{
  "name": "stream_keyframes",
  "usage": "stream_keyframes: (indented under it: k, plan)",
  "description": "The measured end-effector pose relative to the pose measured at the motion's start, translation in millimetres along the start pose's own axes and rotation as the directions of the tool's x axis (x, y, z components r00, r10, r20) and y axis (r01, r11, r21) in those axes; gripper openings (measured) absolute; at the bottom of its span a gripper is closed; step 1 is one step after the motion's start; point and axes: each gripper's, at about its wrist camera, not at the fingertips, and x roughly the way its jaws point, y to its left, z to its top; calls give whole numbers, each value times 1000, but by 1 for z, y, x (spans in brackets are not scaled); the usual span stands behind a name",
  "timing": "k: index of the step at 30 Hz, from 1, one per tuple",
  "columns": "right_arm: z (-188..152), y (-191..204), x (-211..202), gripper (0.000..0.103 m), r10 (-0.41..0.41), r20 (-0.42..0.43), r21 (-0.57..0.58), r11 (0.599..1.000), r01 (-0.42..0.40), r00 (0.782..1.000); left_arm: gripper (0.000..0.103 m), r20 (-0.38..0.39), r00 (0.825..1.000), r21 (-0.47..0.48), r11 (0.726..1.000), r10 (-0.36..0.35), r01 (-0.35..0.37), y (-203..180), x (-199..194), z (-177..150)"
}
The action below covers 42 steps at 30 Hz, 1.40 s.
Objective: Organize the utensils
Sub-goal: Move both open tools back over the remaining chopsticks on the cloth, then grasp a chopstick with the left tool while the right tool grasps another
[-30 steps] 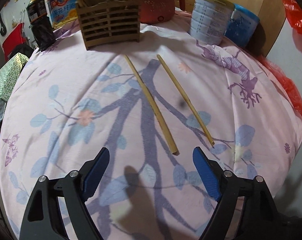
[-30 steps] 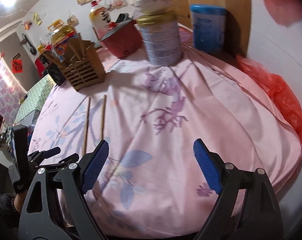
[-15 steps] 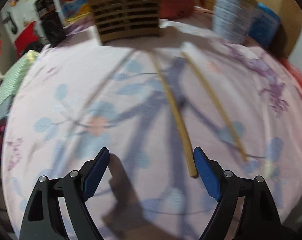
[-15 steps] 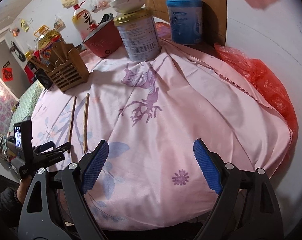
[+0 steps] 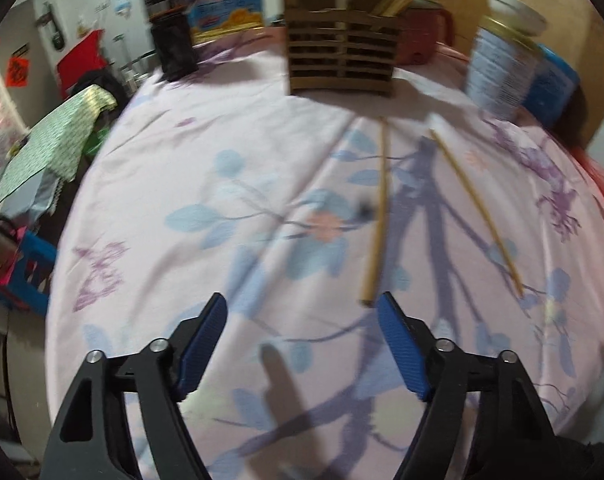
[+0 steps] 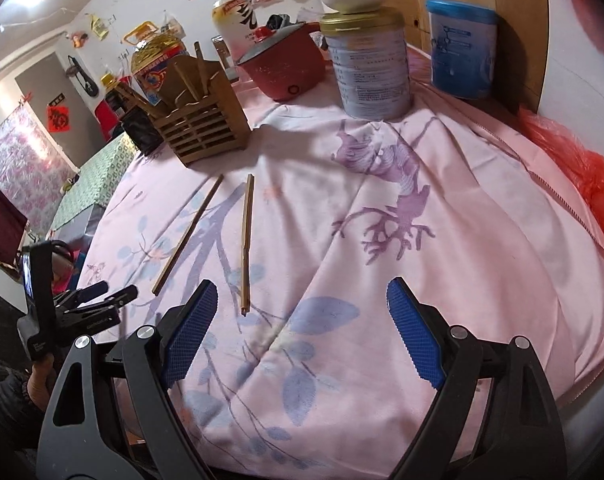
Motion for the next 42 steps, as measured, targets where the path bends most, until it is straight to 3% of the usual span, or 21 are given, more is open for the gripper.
stream_keyframes:
  k: [2,8,14,17,26,33,39,42]
  plan:
    - [0,-6,-4,84,-16,11,17,1000,16,1000,60,-1,1000,37,999,-25,25,-13,5,0]
    - [-2,-31,-14,84,-67,23,89,994,64,998,41,-5,997,114,991,-75,75,-39,23,4]
    - [-7,-42,-21,84,-104,30,128,987,99,994,27,18,995,164,982,-100,96,-43,34,3]
    - [-6,-41,-18,84,-92,31,143,986,87,995,7,16,994,159,981,-112,108,-36,34,4]
    - [19,5,33,84,53,-37,37,998,-52,998,6,-3,1000,54,998,-30,30,15,17,-19]
    - [62,34,98,83,107,-130,-67,991,-116,986,6,-6,1000,14,1000,15,-14,31,1,-43]
    - [100,52,149,72,126,-218,-128,979,-156,968,6,4,999,13,999,42,-42,30,-5,-55]
    - [111,64,166,61,119,-243,-170,972,-163,963,7,12,999,-8,999,51,-51,30,-8,-59]
